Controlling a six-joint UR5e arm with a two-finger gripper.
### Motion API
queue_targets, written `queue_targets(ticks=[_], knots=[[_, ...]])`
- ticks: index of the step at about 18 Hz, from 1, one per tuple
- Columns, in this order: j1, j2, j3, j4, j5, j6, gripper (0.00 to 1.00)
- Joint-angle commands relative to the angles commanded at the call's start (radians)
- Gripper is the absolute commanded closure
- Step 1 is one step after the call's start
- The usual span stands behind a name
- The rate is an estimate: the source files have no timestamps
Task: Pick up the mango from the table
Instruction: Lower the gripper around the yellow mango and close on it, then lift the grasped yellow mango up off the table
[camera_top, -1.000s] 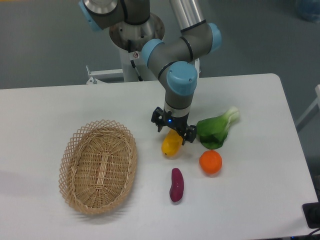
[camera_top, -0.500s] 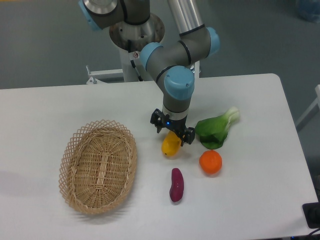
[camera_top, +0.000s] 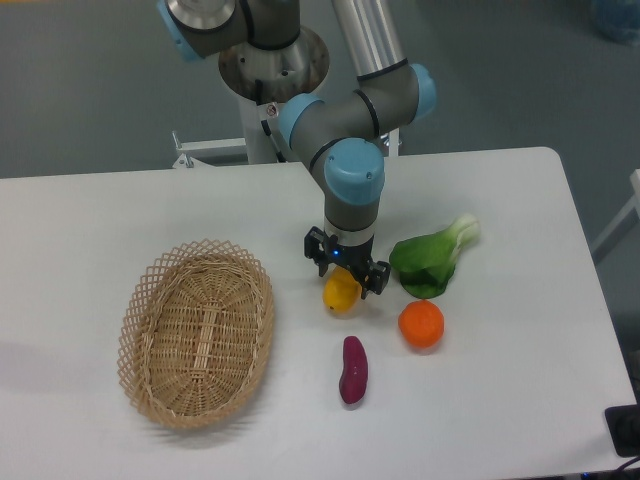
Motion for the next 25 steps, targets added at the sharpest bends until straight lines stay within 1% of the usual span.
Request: queue_targets(ticks=[1,4,6,8,10,12,13,16,18,20,22,25], knots=[[0.0,0.0,0.002,0.0,-0.002,-0.005,0.47],[0.002,0.002,0.006,0.0,-0.002,-0.005,0.49],[0.002,0.005,0.008,0.0,-0.002,-0.005,0.55],[0.002,0.006,0.011,0.0,-0.002,-0.005,0.56],[0.003,0.012,0.028,0.0,-0.003,-0.006,0.56],[0.005,0.031,0.07,-0.003,-0.026,-0.014,0.56],[0.008,0.041,0.08,-0.003,-0.046,-0.038,0.56],[0.028,0.046,0.12,-0.002,-0.142,-0.092,0.56],[0.031,0.055,0.17,-0.002,-0.179,-0.153,0.56],[0.023,0.055,0.23,-0.002,-0.184,-0.221,0.56],[0.018,0.054,0.274,-0.003,-0.195,-0.253,0.56],[0.025,0.06,0.305,-0.002,-0.253,-0.285,0.56]])
